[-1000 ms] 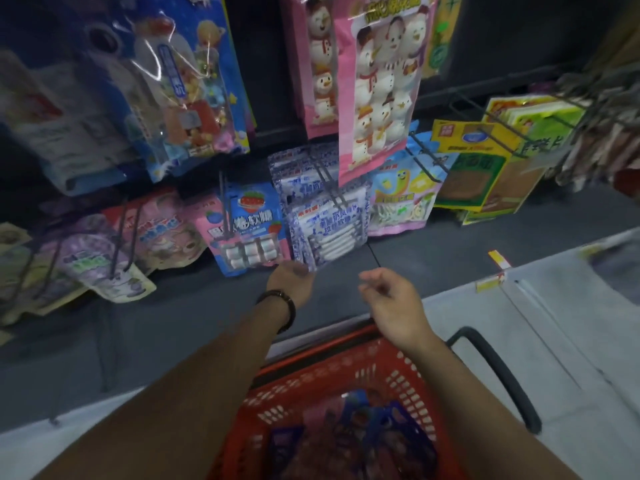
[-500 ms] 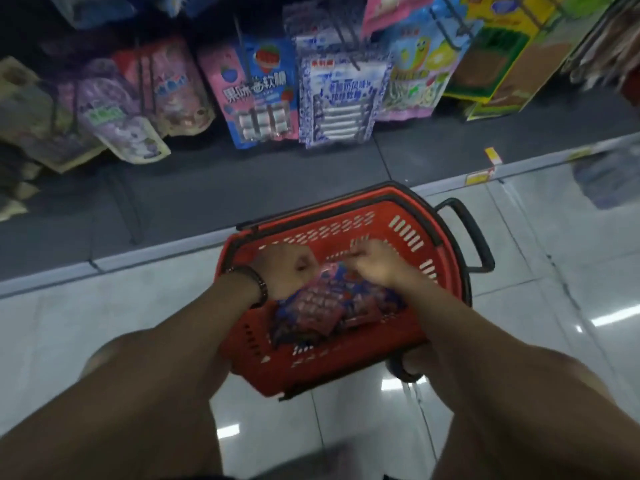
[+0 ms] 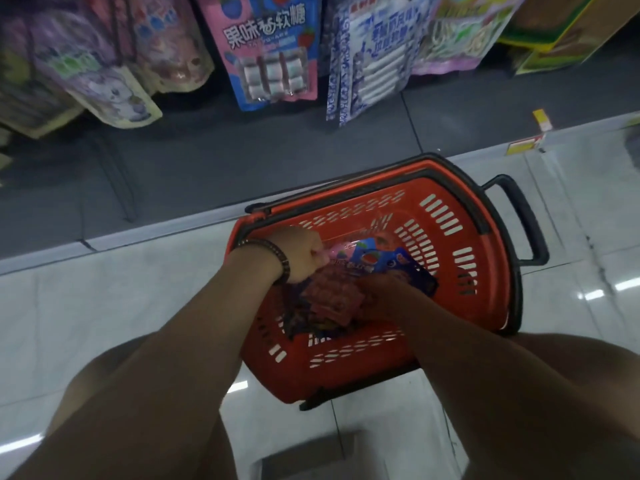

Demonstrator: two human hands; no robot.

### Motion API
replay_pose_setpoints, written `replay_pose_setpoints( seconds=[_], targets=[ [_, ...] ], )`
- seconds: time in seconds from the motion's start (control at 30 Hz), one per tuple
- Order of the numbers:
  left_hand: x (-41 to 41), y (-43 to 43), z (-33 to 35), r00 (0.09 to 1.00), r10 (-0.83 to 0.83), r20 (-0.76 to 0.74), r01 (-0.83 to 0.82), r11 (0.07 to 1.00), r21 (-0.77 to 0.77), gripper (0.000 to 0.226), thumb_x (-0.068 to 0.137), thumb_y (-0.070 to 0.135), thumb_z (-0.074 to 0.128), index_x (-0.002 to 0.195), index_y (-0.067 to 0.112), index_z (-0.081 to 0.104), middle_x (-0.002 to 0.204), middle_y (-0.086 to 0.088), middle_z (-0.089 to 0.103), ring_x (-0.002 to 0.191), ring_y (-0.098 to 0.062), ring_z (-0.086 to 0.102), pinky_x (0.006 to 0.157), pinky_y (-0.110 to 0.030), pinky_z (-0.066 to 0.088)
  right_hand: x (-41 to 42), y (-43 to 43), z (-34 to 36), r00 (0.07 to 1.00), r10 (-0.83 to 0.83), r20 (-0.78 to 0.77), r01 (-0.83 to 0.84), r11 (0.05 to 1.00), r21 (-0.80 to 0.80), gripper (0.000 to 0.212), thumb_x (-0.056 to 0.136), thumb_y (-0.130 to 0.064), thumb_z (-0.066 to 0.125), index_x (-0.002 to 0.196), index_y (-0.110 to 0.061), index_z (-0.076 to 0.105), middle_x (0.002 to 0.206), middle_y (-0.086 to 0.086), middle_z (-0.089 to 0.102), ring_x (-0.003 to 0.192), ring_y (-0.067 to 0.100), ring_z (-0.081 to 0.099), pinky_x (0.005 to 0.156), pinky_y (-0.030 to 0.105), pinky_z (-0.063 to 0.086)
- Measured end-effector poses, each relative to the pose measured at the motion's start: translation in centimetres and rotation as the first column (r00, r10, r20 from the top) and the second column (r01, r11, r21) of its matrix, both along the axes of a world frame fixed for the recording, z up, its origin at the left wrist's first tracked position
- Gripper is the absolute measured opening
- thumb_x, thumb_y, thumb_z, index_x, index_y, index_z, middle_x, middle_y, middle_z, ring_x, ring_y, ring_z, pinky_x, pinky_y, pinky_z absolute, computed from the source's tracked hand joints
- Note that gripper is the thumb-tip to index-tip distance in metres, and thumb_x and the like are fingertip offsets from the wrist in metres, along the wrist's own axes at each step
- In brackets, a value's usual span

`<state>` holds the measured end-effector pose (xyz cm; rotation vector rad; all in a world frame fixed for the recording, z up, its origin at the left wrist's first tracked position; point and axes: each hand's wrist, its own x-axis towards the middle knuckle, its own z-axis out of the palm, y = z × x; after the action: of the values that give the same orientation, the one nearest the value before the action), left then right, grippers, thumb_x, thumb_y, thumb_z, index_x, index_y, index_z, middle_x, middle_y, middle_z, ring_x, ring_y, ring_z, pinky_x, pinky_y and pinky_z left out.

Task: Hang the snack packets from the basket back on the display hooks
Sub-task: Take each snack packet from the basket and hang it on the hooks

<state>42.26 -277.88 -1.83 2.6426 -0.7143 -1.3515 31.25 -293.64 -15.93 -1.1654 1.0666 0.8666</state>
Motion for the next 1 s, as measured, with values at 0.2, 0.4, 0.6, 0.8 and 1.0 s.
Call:
replay_pose_setpoints(
  seconds=[0.2,0.4,0.6,0.8,1.0],
  targets=[
    [0.8,-0.4,-0.8,1.000,0.004,-0.015,-0.004,1.000,0.008,0.039,0.106,0.048,0.052,0.129,0.022,0.069,0.134,-0.005,0.068,0.121,-0.027,0.062,0.103,-0.038,0.051,1.6,0.6,-4.3,0.987,-0.140,-0.074,0.148,0.982,0.117,0.020,0.110,-0.015,0.059,0.125,-0.007,0.069,0.114,0.017,0.076,0.100,0.032,0.074,0.082,0.046,0.061],
    [1.1,-0.1,-1.2,0.999,-0.006,-0.043,0.007,1.000,0.030,0.038,0.107,0.047,0.052,0.123,0.020,0.073,0.128,-0.005,0.071,0.117,-0.026,0.064,0.102,-0.039,0.051,1.9,0.4,-7.1,0.992,0.010,-0.128,0.002,0.996,0.090,0.036,0.100,-0.017,0.072,0.135,-0.009,0.070,0.125,0.019,0.078,0.118,0.039,0.074,0.104,0.058,0.059],
    [1.3,1.3,-0.9,0.996,0.087,-0.014,-0.086,0.995,0.042,0.040,0.105,0.050,0.052,0.121,0.020,0.073,0.126,-0.005,0.072,0.114,-0.027,0.065,0.103,-0.040,0.052,0.5,-1.6,-2.7,0.998,0.038,-0.053,-0.037,0.999,0.022,0.026,0.100,-0.019,0.069,0.125,-0.014,0.073,0.116,0.017,0.079,0.106,0.039,0.077,0.093,0.053,0.064],
    [-1.2,2.5,-0.8,0.995,0.076,-0.057,-0.068,0.989,0.131,0.040,0.108,0.040,0.050,0.122,0.011,0.074,0.131,-0.009,0.070,0.118,-0.029,0.064,0.100,-0.035,0.051,-0.6,-4.0,3.8,0.974,0.228,0.016,-0.225,0.969,-0.100,0.014,0.098,0.001,0.063,0.100,-0.005,0.075,0.083,0.016,0.076,0.073,0.032,0.073,0.083,0.049,0.066],
    [-5.5,3.5,0.7,0.956,0.259,-0.136,-0.254,0.966,0.057,0.051,0.105,0.055,0.051,0.115,0.010,0.073,0.121,-0.010,0.072,0.102,-0.025,0.062,0.083,-0.030,0.046,-2.4,-6.6,12.8,0.944,0.301,0.136,-0.271,0.941,-0.204,0.021,0.100,-0.002,0.064,0.104,-0.020,0.072,0.060,-0.002,0.060,0.052,0.011,0.051,0.050,0.021,0.053]
  ],
)
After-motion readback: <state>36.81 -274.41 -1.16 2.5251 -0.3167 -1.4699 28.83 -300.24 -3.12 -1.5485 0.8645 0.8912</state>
